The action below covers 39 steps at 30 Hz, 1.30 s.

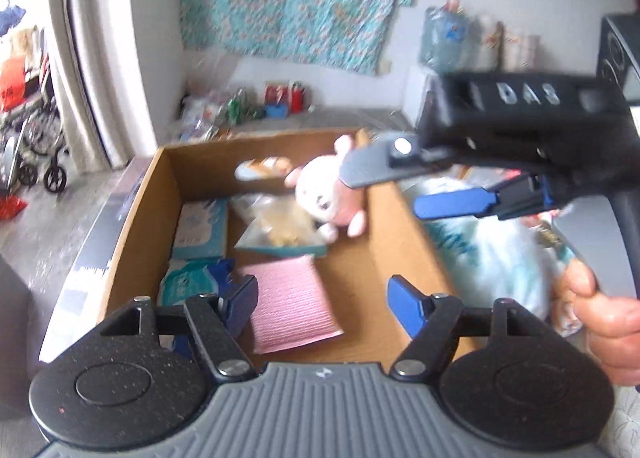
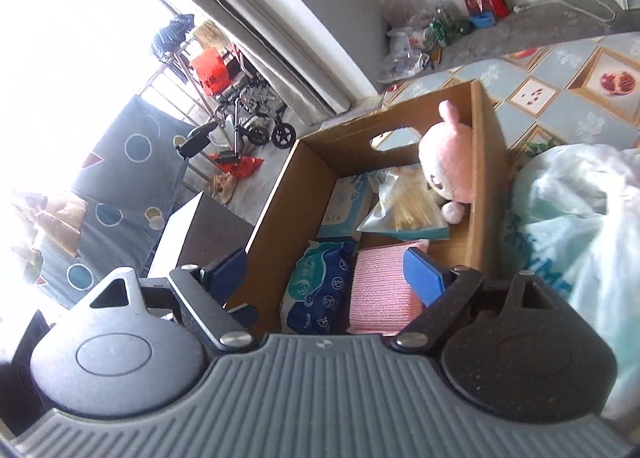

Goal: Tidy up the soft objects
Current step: 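Withdraw the right tool from the box back over the packages, then close the right gripper on the light-blue towel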

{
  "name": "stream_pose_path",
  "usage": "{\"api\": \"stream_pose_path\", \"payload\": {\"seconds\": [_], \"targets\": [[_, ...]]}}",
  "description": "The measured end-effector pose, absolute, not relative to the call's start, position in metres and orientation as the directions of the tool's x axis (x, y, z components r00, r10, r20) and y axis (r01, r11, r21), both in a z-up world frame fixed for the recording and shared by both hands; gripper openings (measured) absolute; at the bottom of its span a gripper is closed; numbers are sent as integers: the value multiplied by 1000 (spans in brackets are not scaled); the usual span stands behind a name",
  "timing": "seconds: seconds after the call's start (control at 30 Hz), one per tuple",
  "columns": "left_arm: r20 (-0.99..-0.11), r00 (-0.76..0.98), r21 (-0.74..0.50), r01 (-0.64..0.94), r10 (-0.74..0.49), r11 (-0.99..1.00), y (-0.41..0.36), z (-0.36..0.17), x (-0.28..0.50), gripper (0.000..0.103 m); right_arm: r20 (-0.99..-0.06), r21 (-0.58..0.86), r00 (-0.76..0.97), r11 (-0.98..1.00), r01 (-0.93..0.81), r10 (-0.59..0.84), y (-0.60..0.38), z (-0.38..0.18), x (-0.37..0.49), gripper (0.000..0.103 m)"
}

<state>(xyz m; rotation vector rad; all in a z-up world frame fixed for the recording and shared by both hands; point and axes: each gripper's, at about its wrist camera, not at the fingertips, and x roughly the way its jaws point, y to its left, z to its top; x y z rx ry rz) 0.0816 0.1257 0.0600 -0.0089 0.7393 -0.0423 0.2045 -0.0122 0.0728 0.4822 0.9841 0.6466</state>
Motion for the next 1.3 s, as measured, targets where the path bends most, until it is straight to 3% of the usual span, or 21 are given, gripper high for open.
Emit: {"api": "stream_pose_path", "payload": {"seconds": [0.3,0.57,0.77,0.9,1.07,1.3], "targets": [[-574,784,-42,262,-237,964,12,90,49,76,-618,475,609,853,-215,497,-164,109,124,85],[-547,724,-83,453,-420,888,-102,68,53,77,-676,377,650,921,-101,348,-274,106,95,85],[-572,734,-16,436,-366,900,-163,16,81,73,-765,310,578,949,-57,284,-311,74,119,85],[-610,703,-14,454,-367,891,-182,-11,102,57,-815,301,502,952,-59,289,-319,49,150,85],[-603,706,41,493,-372,869,-202,-31,115,44,-857,278,428,957,-84,287,-325,21,189,83],[-644,677,90,528,-355,844,-232,-58,139,25,-889,343,309,938,-43,339,-344,-22,237,61]]}}
